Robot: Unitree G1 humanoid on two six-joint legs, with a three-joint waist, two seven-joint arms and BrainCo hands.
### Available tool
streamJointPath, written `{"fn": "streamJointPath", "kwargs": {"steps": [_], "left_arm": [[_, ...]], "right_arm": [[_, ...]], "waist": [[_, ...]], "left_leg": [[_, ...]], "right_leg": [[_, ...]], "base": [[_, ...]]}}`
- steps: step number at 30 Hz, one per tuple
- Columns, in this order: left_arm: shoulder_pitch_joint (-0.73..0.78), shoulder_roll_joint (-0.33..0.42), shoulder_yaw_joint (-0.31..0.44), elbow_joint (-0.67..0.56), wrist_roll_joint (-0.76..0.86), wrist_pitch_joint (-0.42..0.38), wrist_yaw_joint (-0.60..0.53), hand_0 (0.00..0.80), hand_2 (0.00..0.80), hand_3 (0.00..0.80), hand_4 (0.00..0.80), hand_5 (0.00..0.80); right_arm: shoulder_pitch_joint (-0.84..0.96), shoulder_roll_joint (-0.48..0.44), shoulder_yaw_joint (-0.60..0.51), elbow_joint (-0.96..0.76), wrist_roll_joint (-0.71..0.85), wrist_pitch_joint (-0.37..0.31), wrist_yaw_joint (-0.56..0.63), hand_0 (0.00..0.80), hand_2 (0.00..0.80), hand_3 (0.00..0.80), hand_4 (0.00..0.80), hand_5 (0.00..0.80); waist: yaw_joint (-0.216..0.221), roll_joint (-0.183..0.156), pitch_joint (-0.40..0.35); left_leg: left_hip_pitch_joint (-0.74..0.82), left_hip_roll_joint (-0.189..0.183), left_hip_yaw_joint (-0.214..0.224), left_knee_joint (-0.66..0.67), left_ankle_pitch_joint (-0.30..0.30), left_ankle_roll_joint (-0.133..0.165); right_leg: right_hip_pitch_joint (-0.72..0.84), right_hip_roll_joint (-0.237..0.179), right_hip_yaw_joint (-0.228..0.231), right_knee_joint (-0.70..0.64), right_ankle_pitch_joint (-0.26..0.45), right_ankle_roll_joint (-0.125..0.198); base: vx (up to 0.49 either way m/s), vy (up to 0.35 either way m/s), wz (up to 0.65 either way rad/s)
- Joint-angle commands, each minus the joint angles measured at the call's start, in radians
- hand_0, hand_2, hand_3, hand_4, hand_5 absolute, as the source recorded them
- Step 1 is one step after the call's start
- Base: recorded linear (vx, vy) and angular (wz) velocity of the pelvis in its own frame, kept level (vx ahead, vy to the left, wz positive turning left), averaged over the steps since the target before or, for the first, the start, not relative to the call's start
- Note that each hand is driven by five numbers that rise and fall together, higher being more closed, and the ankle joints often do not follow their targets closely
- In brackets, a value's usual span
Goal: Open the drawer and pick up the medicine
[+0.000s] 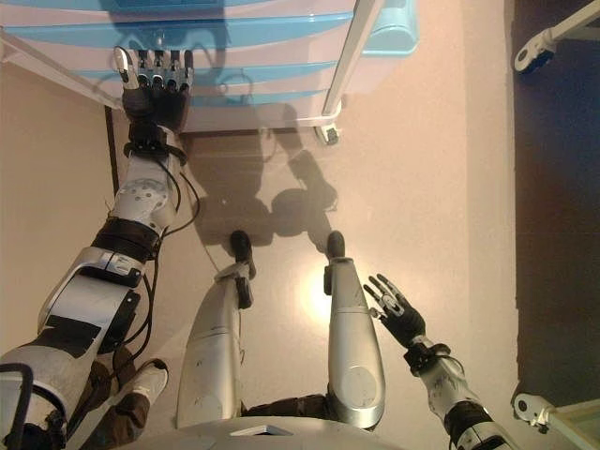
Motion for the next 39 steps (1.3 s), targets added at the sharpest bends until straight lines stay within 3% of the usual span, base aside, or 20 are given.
{"fn": "streamJointPath", "kwargs": {"steps": [1, 2, 3, 4, 25, 39], "left_arm": [[-0.217, 0.004, 0.020, -0.165, 0.095, -0.041, -0.207, 0.000, 0.000, 0.000, 0.000, 0.000], [-0.217, 0.002, 0.021, -0.168, 0.095, -0.046, -0.220, 0.144, 0.144, 0.144, 0.144, 0.144], [-0.220, 0.005, 0.021, -0.172, 0.100, -0.055, -0.220, 0.718, 0.718, 0.718, 0.718, 0.718], [-0.220, 0.004, 0.022, -0.175, 0.102, -0.060, -0.217, 0.800, 0.800, 0.800, 0.800, 0.800], [-0.227, 0.005, 0.024, -0.188, 0.105, -0.070, -0.246, 0.800, 0.800, 0.800, 0.800, 0.800], [-0.117, -0.009, 0.064, -0.139, 0.117, 0.019, -0.309, 0.800, 0.800, 0.800, 0.800, 0.800]], "right_arm": [[0.061, 0.007, 0.068, -0.040, -0.030, 0.037, 0.033, 0.000, 0.000, 0.000, 0.000, 0.000], [0.061, 0.007, 0.068, -0.038, -0.029, 0.038, 0.035, 0.000, 0.000, 0.000, 0.000, 0.000], [0.062, 0.005, 0.069, -0.035, -0.027, 0.036, 0.039, 0.000, 0.000, 0.000, 0.000, 0.000], [0.062, 0.005, 0.070, -0.034, -0.026, 0.035, 0.039, 0.000, 0.000, 0.000, 0.000, 0.000], [0.049, 0.001, 0.058, -0.012, -0.024, 0.037, 0.051, 0.000, 0.000, 0.000, 0.000, 0.000], [0.046, 0.013, 0.043, -0.010, -0.037, 0.037, 0.044, 0.000, 0.000, 0.000, 0.000, 0.000]], "waist": [[-0.020, 0.058, -0.042], [-0.020, 0.058, -0.042], [-0.019, 0.058, -0.042], [-0.018, 0.058, -0.042], [-0.014, 0.062, -0.042], [0.003, 0.069, -0.042]], "left_leg": [[0.040, -0.061, 0.074, 0.073, -0.190, 0.072], [0.042, -0.061, 0.074, 0.071, -0.190, 0.073], [0.044, -0.063, 0.073, 0.070, -0.189, 0.072], [0.044, -0.063, 0.072, 0.070, -0.189, 0.071], [0.056, -0.063, 0.073, 0.066, -0.188, 0.068], [0.065, -0.070, 0.062, 0.061, -0.184, 0.064]], "right_leg": [[0.013, 0.033, -0.060, -0.097, 0.100, -0.046], [0.015, 0.033, -0.061, -0.097, 0.099, -0.046], [0.018, 0.032, -0.061, -0.099, 0.100, -0.047], [0.018, 0.032, -0.061, -0.099, 0.099, -0.047], [0.032, 0.027, -0.067, -0.100, 0.094, -0.049], [0.048, 0.023, -0.079, -0.096, 0.082, -0.051]], "base": [[0.000, 0.000, 0.00], [0.000, 0.000, 0.00], [0.000, 0.000, 0.00], [0.000, 0.000, 0.00], [0.000, 0.000, 0.00], [0.000, 0.000, 0.00]]}}
